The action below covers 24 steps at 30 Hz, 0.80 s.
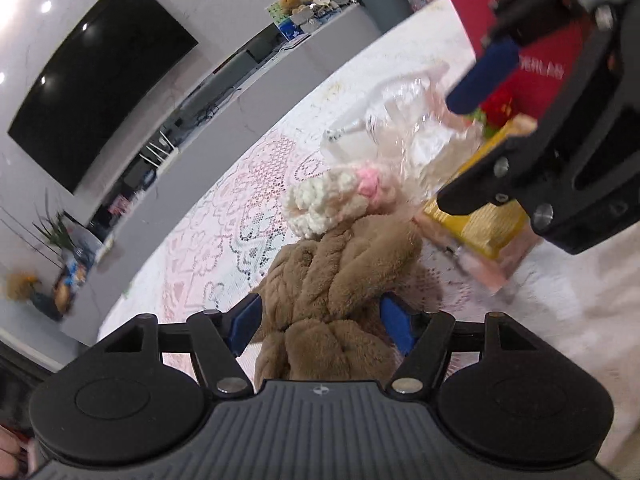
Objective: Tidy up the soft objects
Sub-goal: 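Move both tools back to the table and grasp the brown fuzzy item with the left tool, then grasp the pink-white crocheted item with the right tool while the left tool holds the plush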
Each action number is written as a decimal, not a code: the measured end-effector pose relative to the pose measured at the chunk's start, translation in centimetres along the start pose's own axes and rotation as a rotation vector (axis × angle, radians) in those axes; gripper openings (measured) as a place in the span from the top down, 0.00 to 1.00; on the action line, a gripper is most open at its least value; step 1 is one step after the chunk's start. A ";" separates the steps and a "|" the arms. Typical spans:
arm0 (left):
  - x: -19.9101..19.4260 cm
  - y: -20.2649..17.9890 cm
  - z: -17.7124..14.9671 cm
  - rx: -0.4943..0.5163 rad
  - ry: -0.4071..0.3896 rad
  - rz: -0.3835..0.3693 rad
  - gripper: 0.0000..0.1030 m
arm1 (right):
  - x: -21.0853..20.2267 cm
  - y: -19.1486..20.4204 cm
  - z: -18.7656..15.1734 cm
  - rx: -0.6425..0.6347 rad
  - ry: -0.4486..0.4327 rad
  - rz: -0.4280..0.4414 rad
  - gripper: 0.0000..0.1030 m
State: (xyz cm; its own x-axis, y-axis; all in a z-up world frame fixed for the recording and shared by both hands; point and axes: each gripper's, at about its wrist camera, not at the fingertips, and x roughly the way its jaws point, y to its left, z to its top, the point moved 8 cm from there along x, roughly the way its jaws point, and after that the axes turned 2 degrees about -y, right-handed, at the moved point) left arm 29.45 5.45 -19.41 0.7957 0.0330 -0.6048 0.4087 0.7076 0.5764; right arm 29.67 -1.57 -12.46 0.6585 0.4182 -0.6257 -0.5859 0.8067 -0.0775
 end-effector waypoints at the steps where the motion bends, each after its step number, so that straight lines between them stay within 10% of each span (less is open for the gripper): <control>1: 0.3 -0.1 -0.1 0.011 0.001 0.019 0.23 | 0.3 0.1 0.1 -0.011 0.002 -0.001 0.42; 4: 1.0 -0.1 -0.3 0.039 -0.004 0.057 0.23 | 1.1 0.5 0.4 -0.062 0.000 -0.013 0.42; 11: 0.6 1.3 -1.1 -0.059 -0.018 0.033 0.59 | 2.9 0.9 0.8 -0.122 0.010 -0.008 0.42; 24: -1.2 8.7 -2.8 -0.484 0.005 -0.053 0.61 | 9.2 1.6 4.0 -0.053 0.058 0.003 0.26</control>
State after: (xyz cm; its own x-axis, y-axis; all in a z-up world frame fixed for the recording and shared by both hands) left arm 30.81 13.55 -15.28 0.7770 -0.0094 -0.6295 0.1929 0.9554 0.2238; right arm 36.66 5.22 -15.26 0.6293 0.3946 -0.6696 -0.6133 0.7813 -0.1158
